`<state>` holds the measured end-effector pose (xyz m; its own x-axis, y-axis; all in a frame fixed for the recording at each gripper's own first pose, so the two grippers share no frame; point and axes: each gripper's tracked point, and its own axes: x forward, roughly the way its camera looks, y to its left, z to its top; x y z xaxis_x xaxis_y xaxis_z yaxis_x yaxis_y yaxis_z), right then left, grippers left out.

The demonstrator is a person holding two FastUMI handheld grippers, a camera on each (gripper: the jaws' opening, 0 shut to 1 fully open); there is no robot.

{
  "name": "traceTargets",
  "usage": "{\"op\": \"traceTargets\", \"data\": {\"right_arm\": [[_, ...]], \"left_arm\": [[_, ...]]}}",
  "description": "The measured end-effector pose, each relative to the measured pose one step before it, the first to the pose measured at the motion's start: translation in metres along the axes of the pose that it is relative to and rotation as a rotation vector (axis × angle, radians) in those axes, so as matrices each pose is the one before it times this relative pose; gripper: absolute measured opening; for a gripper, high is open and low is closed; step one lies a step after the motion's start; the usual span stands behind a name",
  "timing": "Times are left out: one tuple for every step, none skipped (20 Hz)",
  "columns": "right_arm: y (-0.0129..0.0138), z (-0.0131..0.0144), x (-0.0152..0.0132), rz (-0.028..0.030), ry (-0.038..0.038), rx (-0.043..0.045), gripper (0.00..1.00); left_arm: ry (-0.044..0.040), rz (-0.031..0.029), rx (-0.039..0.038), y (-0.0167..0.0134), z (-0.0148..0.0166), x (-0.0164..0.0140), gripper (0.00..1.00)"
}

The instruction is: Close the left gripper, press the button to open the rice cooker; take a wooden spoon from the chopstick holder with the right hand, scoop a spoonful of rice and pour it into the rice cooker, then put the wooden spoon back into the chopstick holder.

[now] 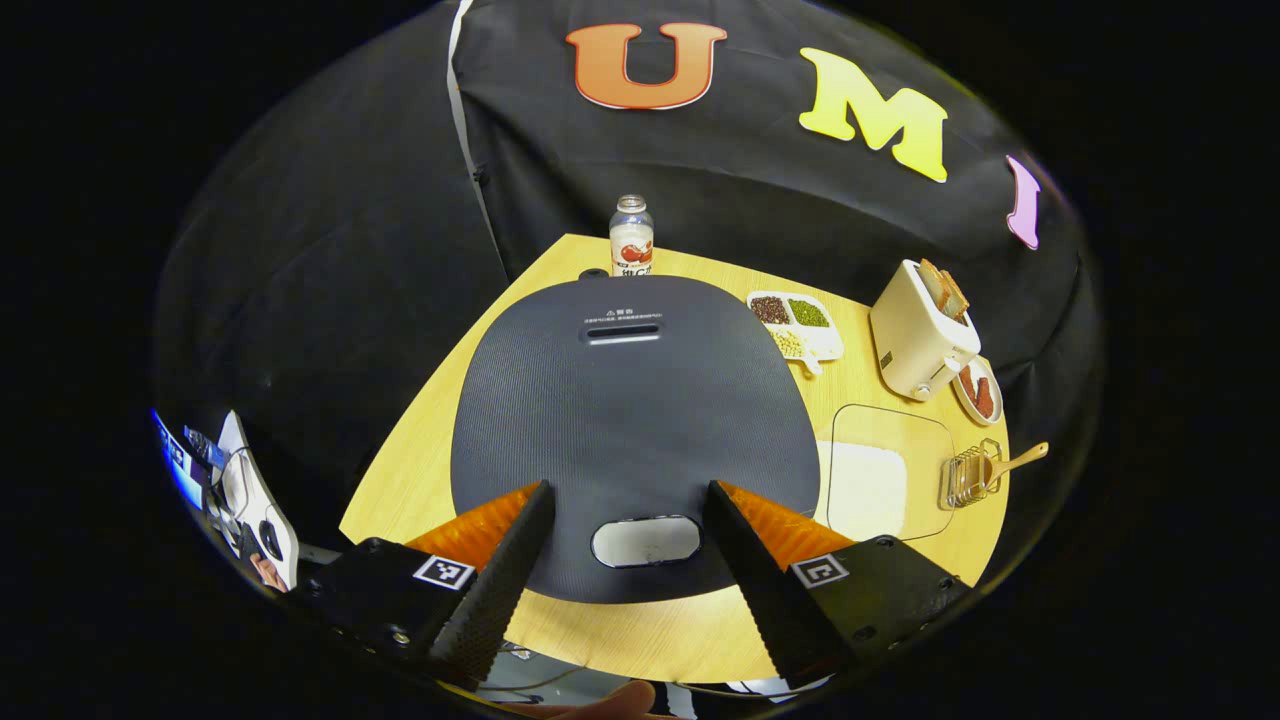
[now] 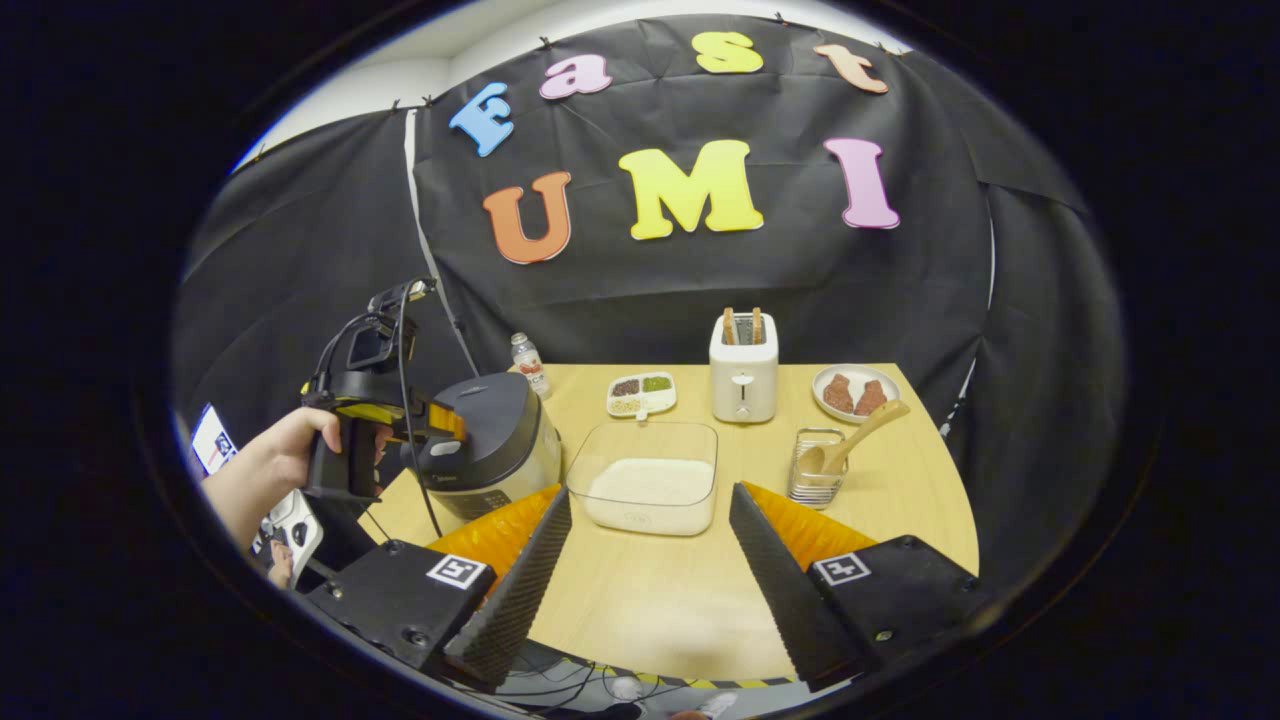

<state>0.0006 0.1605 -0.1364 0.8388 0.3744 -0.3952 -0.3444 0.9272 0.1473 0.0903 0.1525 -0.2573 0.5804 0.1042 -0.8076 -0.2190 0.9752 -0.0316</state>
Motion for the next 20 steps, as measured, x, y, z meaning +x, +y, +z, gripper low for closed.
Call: {"op": "traceTargets", "data": {"right_arm": [[-0.00172,0.00277,-0.00112,-0.00925,-0.00827,-0.00133,1.00],[-0.00295,0.00462,-0.00136,-0.01038,-0.01747,-0.00218,1.00],[-0.00258,0.00487,-0.00226,-0.01307,-0.02107,-0.00773,1.00],[-0.00330,0.00701,-0.00171,-0.01527,-0.02106,-0.00817,1.00],[-0.00265,0.00683,-0.00059,-0.01424,-0.02850,-0.00835,1.00],[-0.00334,0.01044,-0.00281,-0.01958,-0.03301,-0.00951,1.00],[-0.00137,0.01014,-0.00216,-0.01789,-0.03592,-0.01114,1.00],[-0.00198,0.01290,-0.00270,-0.01897,-0.04012,-0.01094,1.00],[-0.00109,0.01206,-0.00192,-0.01710,-0.04030,-0.00838,1.00],[-0.00432,0.01199,-0.00195,-0.02456,-0.04299,-0.00648,1.00],[-0.00347,0.01229,-0.00266,-0.02357,-0.03561,-0.00362,0.96],[-0.00193,0.01246,-0.00156,-0.01451,-0.03876,0.00093,1.00],[0.00041,0.00807,-0.00168,-0.01424,-0.02285,-0.00138,1.00],[-0.00170,0.00712,-0.00234,-0.01185,-0.02120,-0.00113,1.00],[-0.00134,0.00658,-0.00119,-0.00834,-0.01581,0.00124,1.00],[0.00127,0.00643,-0.00198,-0.00107,-0.01416,0.00472,1.00],[0.00084,0.00342,-0.00210,-0.00301,-0.00731,0.00441,1.00],[0.00137,0.00268,-0.00205,0.00218,-0.00419,-0.00144,1.00],[0.00045,0.00154,-0.00294,-0.00264,-0.00313,-0.00275,0.96],[0.00104,0.00127,-0.00117,0.00294,-0.00278,-0.00393,1.00]], "left_arm": [[-0.02604,0.01473,-0.00214,0.00287,0.00553,0.00091,0.99],[-0.04838,0.03404,-0.00091,0.00772,0.00951,-0.00174,0.97],[-0.05391,0.00537,-0.00298,0.00091,0.00973,-0.00478,0.97],[-0.07670,0.00215,0.01441,-0.00012,0.01422,-0.00959,0.97],[-0.08707,0.00320,0.02049,0.00081,0.01569,-0.01180,0.95],[-0.09884,-0.00328,0.02277,-0.00064,0.01858,-0.01314,0.96],[-0.09190,-0.00636,0.02041,-0.00138,0.01965,-0.01354,0.96],[-0.08379,-0.00564,0.01283,-0.00234,0.01842,-0.01733,0.96],[-0.07876,-0.01415,0.00974,-0.00353,0.01722,-0.01609,0.96],[-0.06578,-0.00088,0.00690,-0.00213,0.01682,-0.01668,0.96],[-0.05510,-0.01734,0.00277,-0.00511,0.01972,-0.01448,1.00],[-0.03826,-0.01497,-0.00531,-0.00425,0.01377,-0.01556,0.96],[-0.02637,-0.01703,-0.00612,-0.00311,0.01095,-0.01657,0.96],[-0.03339,-0.02632,-0.00838,-0.00487,0.01183,-0.01326,0.96],[-0.02401,-0.01035,-0.01053,-0.00449,0.01066,-0.01265,0.96],[-0.02460,-0.00834,-0.00134,-0.00122,0.01013,-0.00830,0.96],[-0.02016,-0.00546,-0.00243,-0.00092,0.00788,-0.00911,1.00],[-0.01693,-0.00597,-0.01179,-0.00018,0.00561,-0.00630,0.96],[-0.00109,-0.01142,-0.01682,-0.00456,0.00317,-0.00692,0.96],[-0.00187,-0.01091,-0.01793,-0.00130,0.00164,-0.00462,0.96]]}}
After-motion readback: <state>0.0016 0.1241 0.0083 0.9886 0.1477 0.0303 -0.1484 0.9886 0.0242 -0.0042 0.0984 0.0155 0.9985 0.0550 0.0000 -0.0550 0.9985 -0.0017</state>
